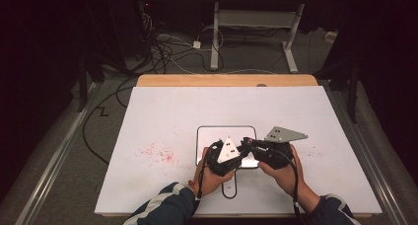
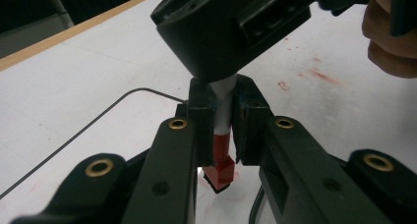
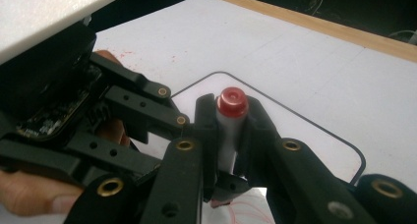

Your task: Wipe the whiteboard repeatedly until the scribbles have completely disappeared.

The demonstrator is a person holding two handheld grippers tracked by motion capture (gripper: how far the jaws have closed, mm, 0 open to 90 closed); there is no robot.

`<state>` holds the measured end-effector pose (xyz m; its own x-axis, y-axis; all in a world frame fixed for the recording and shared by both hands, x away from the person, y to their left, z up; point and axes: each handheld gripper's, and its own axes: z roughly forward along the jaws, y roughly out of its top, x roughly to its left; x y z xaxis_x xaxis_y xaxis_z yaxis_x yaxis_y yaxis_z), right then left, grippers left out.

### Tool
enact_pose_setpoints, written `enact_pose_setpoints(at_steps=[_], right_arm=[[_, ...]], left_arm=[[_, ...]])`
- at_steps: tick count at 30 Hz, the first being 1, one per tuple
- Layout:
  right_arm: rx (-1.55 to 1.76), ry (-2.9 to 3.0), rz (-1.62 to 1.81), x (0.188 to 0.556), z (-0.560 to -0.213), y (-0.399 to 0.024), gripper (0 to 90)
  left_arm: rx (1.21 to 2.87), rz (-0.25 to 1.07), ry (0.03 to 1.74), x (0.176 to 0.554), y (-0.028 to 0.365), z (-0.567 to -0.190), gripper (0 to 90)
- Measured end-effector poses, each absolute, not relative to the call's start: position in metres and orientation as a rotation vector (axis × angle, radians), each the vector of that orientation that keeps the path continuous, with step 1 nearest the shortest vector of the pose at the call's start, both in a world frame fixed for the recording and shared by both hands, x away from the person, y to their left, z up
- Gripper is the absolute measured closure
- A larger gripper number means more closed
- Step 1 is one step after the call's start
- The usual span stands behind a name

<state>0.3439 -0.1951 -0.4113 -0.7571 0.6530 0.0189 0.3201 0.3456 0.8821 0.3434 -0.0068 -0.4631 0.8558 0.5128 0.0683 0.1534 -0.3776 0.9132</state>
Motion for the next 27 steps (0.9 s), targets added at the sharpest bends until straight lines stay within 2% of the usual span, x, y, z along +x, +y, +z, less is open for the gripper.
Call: enact_pose_setpoints(at_steps=[2,3,7,10,12,13,14,15,16,20,27], right_arm=[[0.87,2.278,1.365,0.345,-0.412,-0.195,81.0],[0.862,2.283,1.354,0.345,-0.412,-0.196,81.1],[0.812,2.303,1.318,0.344,-0.403,-0.2,81.2],[0.784,2.352,1.239,0.347,-0.401,-0.207,81.3],[0.769,2.362,1.213,0.348,-0.403,-0.208,81.3],[0.748,2.382,1.169,0.35,-0.409,-0.21,81.4],[0.755,2.379,1.176,0.351,-0.412,-0.212,81.4],[0.753,2.381,1.183,0.352,-0.412,-0.214,81.4],[0.753,2.381,1.183,0.352,-0.412,-0.214,81.4],[0.724,2.38,1.209,0.352,-0.414,-0.21,81.5],[0.604,2.432,1.26,0.35,-0.417,-0.177,81.5]], left_arm=[[1.952,0.419,0.507,0.344,-0.009,-0.464,78.4],[1.963,0.433,0.515,0.344,-0.01,-0.464,75.4],[1.968,0.436,0.538,0.343,-0.005,-0.459,56.5],[1.979,0.467,0.526,0.337,0.027,-0.444,40.5],[1.973,0.495,0.534,0.334,0.038,-0.441,34.9],[1.967,0.508,0.549,0.329,0.065,-0.437,32.4],[1.967,0.508,0.549,0.329,0.065,-0.437,31.0],[1.969,0.557,0.588,0.323,0.091,-0.439,30.4],[1.969,0.557,0.588,0.323,0.091,-0.439,29.5],[2.019,0.616,0.697,0.309,0.145,-0.456,25.1],[2.064,0.615,0.787,0.295,0.176,-0.472,22.2]])
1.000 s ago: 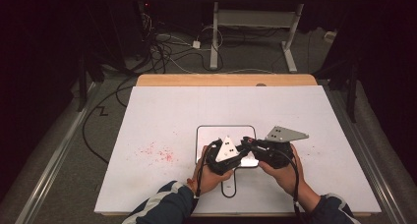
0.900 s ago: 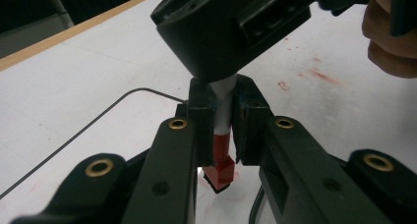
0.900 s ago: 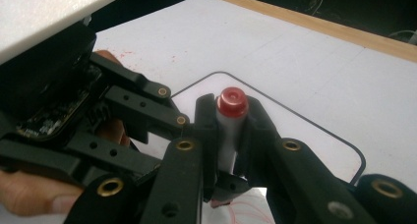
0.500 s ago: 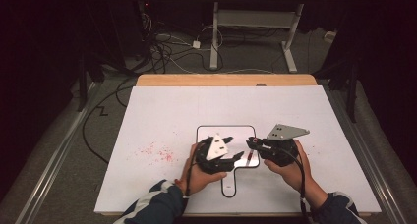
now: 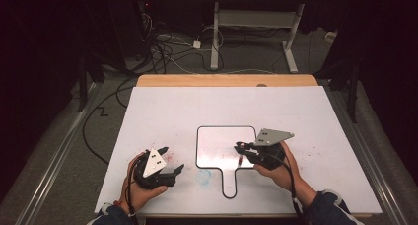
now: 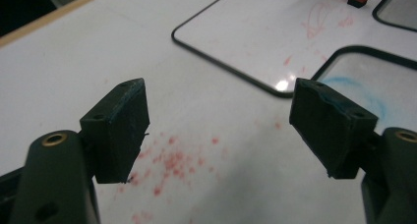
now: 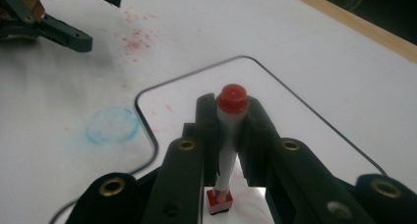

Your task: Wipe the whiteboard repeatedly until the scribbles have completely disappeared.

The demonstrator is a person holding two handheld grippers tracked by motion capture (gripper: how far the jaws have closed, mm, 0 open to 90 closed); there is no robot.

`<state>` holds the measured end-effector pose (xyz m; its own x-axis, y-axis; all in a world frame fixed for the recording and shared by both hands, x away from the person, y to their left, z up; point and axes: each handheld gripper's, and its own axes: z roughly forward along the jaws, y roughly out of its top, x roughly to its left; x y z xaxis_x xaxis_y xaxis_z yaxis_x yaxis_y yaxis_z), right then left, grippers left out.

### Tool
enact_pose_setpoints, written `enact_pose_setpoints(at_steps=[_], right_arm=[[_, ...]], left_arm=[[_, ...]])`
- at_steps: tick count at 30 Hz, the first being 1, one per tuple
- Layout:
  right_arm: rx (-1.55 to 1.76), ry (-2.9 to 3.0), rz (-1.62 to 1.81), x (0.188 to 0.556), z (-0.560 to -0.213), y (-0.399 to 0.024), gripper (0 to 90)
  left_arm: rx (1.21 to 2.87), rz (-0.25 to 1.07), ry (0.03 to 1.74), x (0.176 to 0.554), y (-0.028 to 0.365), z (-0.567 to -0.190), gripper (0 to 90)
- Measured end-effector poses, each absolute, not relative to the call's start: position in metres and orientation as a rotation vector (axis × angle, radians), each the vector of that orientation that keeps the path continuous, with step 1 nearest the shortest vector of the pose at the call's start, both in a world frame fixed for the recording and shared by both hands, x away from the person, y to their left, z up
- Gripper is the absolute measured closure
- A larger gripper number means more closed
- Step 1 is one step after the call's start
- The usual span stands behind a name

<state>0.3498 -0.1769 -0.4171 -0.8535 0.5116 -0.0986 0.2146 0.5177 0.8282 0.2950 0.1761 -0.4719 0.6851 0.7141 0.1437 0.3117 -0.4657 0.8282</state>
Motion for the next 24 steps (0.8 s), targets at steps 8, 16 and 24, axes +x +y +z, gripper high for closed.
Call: enact_pose_setpoints(at_steps=[8,16,24], right_arm=[[0.517,2.448,1.226,0.349,-0.417,-0.163,81.5],[0.604,2.371,1.083,0.367,-0.412,-0.208,81.5],[0.562,2.397,1.222,0.368,-0.417,-0.191,81.4]], left_arm=[[2.118,0.619,0.797,0.294,0.173,-0.477,22.3],[2.116,0.607,0.787,0.294,0.171,-0.476,22.3],[2.113,0.592,0.78,0.295,0.17,-0.476,22.3]])
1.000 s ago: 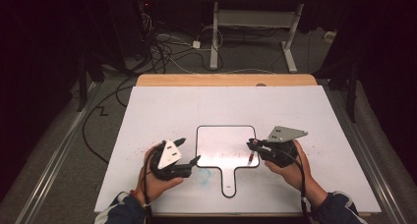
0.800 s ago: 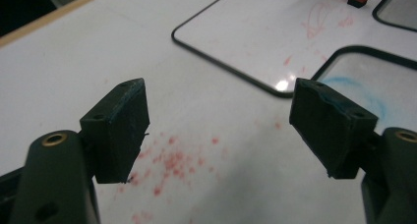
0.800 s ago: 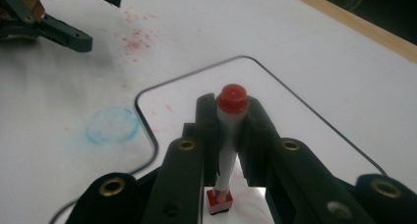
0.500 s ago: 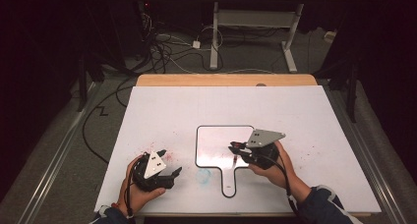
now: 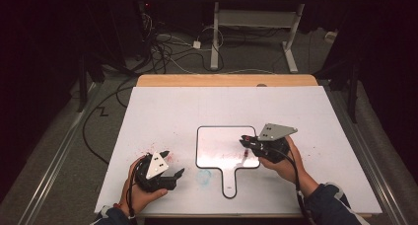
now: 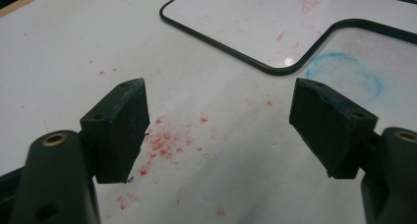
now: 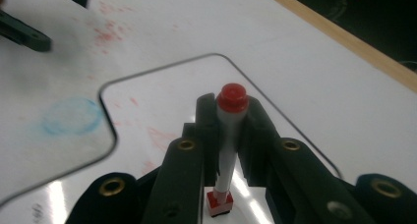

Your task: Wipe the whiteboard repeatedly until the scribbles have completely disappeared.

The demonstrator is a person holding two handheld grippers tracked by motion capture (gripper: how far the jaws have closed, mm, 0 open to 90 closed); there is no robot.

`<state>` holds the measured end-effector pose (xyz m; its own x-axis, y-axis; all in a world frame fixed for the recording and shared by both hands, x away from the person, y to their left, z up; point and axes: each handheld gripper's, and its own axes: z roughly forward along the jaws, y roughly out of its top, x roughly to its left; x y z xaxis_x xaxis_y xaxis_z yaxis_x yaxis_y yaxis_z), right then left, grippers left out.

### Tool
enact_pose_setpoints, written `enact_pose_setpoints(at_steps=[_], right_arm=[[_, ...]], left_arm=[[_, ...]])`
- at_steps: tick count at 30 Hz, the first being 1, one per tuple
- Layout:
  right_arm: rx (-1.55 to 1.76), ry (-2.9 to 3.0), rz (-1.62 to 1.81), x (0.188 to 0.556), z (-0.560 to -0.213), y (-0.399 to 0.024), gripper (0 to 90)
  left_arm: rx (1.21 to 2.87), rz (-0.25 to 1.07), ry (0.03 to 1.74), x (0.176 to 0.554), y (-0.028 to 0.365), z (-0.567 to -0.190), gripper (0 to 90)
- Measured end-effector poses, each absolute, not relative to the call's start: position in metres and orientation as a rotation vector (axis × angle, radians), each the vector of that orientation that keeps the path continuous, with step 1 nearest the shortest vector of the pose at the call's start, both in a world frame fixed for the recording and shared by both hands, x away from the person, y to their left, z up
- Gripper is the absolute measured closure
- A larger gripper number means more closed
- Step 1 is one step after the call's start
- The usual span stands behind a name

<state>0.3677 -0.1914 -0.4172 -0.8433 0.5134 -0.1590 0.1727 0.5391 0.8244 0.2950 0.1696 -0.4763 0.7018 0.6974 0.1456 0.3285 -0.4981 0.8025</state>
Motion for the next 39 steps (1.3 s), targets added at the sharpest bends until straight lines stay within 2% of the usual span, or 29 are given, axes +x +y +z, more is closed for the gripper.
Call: enact_pose_setpoints(at_steps=[6,12,17,24,29,32,39], right_arm=[[0.535,2.433,1.271,0.363,-0.419,-0.175,81.5],[0.552,2.352,1.053,0.369,-0.414,-0.191,81.5],[0.597,2.333,1.102,0.378,-0.416,-0.203,81.4],[0.556,2.394,1.248,0.372,-0.42,-0.184,81.3],[0.507,2.401,1.189,0.367,-0.42,-0.171,81.5],[0.517,2.371,1.092,0.368,-0.418,-0.176,81.4],[0.575,2.348,1.129,0.372,-0.418,-0.204,81.4]], left_arm=[[2.11,0.588,0.778,0.295,0.171,-0.476,22.3],[2.106,0.586,0.776,0.294,0.171,-0.476,22.3],[2.109,0.584,0.764,0.294,0.169,-0.476,22.2],[2.11,0.577,0.762,0.295,0.169,-0.476,22.2],[2.113,0.587,0.763,0.294,0.17,-0.475,22.2],[2.107,0.587,0.768,0.294,0.171,-0.475,22.1],[2.107,0.587,0.764,0.293,0.171,-0.475,22.1]])
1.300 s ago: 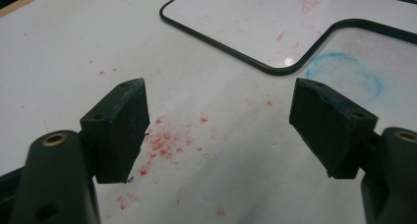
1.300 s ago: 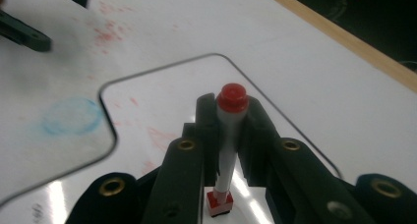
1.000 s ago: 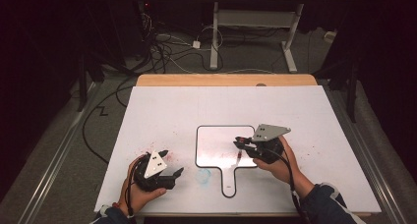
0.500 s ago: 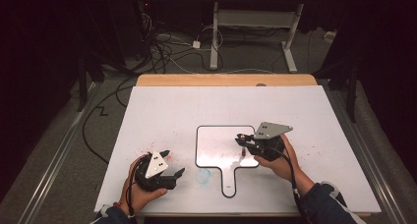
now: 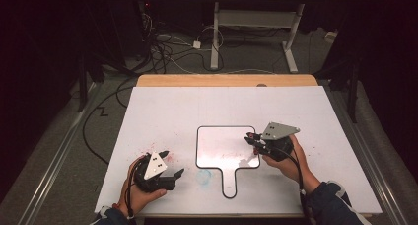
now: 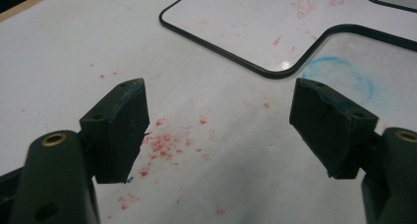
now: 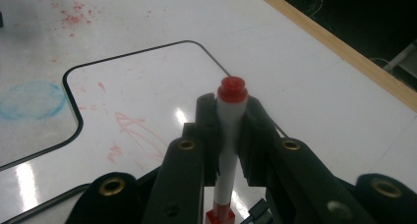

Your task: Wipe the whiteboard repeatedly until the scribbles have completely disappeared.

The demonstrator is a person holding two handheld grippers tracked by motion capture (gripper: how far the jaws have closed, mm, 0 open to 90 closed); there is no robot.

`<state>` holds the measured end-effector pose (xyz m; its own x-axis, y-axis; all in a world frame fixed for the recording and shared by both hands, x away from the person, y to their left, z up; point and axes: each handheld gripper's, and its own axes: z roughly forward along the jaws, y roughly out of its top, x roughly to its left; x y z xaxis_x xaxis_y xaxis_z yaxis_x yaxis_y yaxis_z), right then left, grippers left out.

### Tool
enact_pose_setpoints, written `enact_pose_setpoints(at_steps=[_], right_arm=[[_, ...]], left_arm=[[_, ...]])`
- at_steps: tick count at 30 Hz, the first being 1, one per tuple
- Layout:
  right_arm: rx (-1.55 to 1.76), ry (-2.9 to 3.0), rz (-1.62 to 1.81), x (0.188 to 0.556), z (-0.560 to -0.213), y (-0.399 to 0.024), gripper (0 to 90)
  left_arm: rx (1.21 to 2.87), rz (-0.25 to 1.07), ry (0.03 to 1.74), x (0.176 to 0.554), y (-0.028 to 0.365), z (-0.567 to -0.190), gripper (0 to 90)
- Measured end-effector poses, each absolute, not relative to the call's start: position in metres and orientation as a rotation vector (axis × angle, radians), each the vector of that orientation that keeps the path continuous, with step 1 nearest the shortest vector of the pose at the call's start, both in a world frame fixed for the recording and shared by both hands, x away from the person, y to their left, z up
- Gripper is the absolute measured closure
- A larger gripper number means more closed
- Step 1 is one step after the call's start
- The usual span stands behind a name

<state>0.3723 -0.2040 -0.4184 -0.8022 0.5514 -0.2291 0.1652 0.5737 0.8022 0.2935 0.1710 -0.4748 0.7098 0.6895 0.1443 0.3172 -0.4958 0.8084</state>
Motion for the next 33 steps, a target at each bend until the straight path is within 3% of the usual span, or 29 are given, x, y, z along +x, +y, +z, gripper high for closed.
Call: enact_pose_setpoints(at_steps=[8,18,33], right_arm=[[0.487,2.372,1.222,0.354,-0.423,-0.194,81.4],[0.474,2.326,1.218,0.352,-0.425,-0.21,81.4],[0.319,2.338,1.432,0.337,-0.438,-0.14,81.4]], left_arm=[[2.109,0.585,0.752,0.293,0.17,-0.474,22.1],[2.112,0.586,0.745,0.293,0.169,-0.474,22.1],[2.116,0.575,0.744,0.294,0.169,-0.475,22.1]])
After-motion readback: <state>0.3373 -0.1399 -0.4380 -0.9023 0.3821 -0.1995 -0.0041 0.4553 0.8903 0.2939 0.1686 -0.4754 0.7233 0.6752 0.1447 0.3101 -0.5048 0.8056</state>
